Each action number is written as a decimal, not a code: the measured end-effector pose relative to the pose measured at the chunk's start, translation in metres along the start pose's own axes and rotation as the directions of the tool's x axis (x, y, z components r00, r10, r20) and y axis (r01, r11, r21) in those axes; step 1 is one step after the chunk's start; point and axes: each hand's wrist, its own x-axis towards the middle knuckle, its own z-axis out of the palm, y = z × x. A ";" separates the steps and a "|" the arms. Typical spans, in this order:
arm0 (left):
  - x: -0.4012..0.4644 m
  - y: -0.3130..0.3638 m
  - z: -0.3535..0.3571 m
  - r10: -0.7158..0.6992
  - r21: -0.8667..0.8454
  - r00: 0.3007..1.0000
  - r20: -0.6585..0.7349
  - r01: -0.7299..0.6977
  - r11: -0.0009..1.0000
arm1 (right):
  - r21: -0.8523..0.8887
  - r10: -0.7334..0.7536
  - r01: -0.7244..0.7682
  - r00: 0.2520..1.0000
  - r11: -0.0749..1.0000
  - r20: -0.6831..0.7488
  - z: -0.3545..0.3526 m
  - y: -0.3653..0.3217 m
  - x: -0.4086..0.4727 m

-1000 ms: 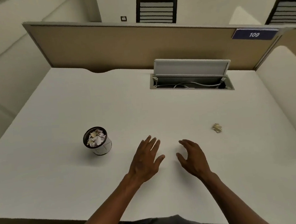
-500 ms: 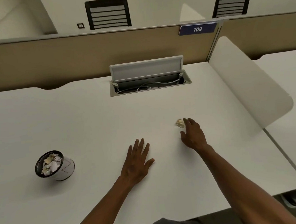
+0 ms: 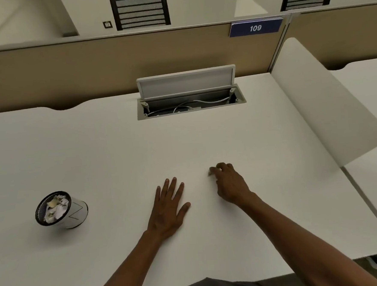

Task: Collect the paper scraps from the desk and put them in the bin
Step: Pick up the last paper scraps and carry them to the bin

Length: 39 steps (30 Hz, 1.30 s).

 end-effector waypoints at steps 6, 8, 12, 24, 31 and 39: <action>0.001 0.013 -0.003 -0.039 -0.138 0.994 -0.106 0.024 0.990 | 0.330 0.155 -0.106 0.980 0.938 -0.126 -0.010 0.010 -0.014; 0.008 0.024 -0.007 -0.065 -0.215 0.989 -0.135 0.035 0.976 | 0.255 0.216 -0.188 0.973 0.948 -0.084 -0.013 0.014 -0.015; 0.032 0.047 -0.015 -0.014 -0.287 0.995 -0.102 -0.016 0.958 | 0.055 0.070 -0.069 0.998 0.996 -0.009 -0.006 0.006 -0.023; 0.052 0.067 -0.005 0.108 -0.261 0.994 -0.029 -0.112 0.959 | 0.154 0.342 -0.338 0.940 0.928 0.002 -0.020 0.052 -0.084; 0.019 0.071 -0.002 0.103 -0.376 0.993 -0.064 -0.119 0.919 | 0.187 0.287 -0.277 0.957 0.943 -0.030 0.014 0.014 -0.098; 0.015 0.054 -0.017 -0.151 -0.375 0.988 -0.016 0.134 0.917 | 0.096 0.193 -0.204 0.975 0.974 0.107 -0.003 -0.016 -0.034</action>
